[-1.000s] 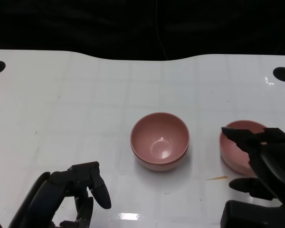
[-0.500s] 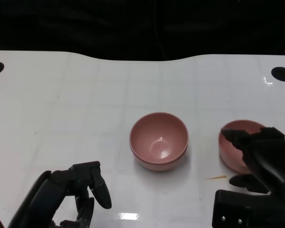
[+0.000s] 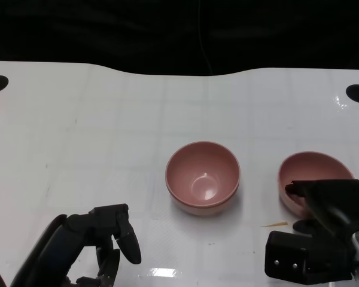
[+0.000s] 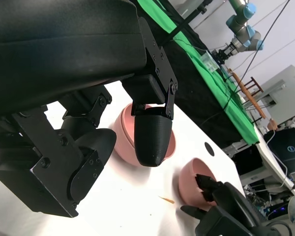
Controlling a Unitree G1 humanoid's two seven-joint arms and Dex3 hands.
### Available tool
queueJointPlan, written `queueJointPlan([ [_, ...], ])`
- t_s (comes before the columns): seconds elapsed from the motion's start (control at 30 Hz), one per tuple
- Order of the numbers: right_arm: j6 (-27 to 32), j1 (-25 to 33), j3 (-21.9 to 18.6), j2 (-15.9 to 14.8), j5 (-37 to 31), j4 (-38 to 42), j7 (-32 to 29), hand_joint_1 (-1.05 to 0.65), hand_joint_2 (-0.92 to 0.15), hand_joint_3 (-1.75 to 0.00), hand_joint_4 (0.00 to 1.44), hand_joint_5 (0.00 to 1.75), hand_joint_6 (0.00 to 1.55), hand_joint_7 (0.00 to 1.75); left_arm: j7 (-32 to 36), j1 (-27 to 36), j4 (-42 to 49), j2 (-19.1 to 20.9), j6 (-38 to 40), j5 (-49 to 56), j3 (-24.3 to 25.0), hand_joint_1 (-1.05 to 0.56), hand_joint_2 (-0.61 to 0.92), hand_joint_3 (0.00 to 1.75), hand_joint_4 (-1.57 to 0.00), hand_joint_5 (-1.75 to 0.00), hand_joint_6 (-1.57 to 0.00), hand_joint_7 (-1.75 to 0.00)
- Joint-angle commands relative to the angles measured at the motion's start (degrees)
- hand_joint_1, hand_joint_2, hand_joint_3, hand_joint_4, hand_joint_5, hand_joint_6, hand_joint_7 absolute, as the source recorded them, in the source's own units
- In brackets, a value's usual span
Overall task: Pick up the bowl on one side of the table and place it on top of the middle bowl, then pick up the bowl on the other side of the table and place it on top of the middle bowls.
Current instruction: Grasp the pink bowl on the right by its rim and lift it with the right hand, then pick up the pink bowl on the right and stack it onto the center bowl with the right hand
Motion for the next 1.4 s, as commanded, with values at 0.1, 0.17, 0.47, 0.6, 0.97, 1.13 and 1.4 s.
queueJointPlan([
  [0.1,-0.72,-1.95,0.32,-1.41,1.54,3.67,-3.78,-0.28,-0.92,-0.09,0.81,1.26,0.94,0.06,-0.33,0.00,0.38,0.29,-0.56,0.42,0.26,0.11,0.21,1.64,-0.95,-1.72,-0.85,-1.51],
  [0.17,-0.71,-2.13,0.63,-1.58,1.90,3.96,-4.17,-0.28,-0.92,-0.09,0.80,1.29,0.95,0.06,-0.33,0.00,0.38,0.29,-0.56,0.42,0.26,0.11,0.21,1.64,-0.95,-1.72,-0.85,-1.51],
  [0.47,-0.37,-2.40,1.44,-2.07,2.79,4.19,-4.77,-0.27,-0.92,-0.09,0.80,1.30,0.95,0.05,-0.33,0.00,0.38,0.29,-0.57,0.42,0.26,0.11,0.21,1.64,-0.95,-1.71,-0.85,-1.51],
  [0.6,-11.91,-4.51,0.37,-2.13,5.24,3.08,-17.85,-0.20,-0.86,-0.15,0.90,1.56,1.09,0.46,-0.44,-0.19,0.72,0.26,-0.71,0.33,0.10,0.11,0.21,1.63,-0.94,-1.72,-0.85,-1.51],
  [0.97,-31.59,-8.84,1.01,-1.63,8.38,4.43,-29.55,-0.18,-0.20,-1.37,1.02,1.75,0.83,1.65,-0.58,-0.69,2.07,0.29,-1.63,0.25,-0.04,0.13,0.22,1.60,-0.92,-1.74,-0.83,-1.52],
  [1.13,-32.25,-8.99,0.73,-1.50,8.18,4.97,-29.73,-0.19,-0.21,-1.38,1.02,1.75,0.84,1.63,-0.60,-0.70,2.14,0.27,-1.73,0.25,-0.02,0.13,0.22,1.60,-0.92,-1.74,-0.84,-1.51],
  [1.4,-32.39,-9.05,0.72,-1.48,8.15,5.13,-29.86,-0.19,-0.20,-1.38,1.02,1.75,0.85,1.62,-0.61,-0.70,2.16,0.26,-1.76,0.25,-0.01,0.13,0.22,1.60,-0.92,-1.74,-0.84,-1.51],
])
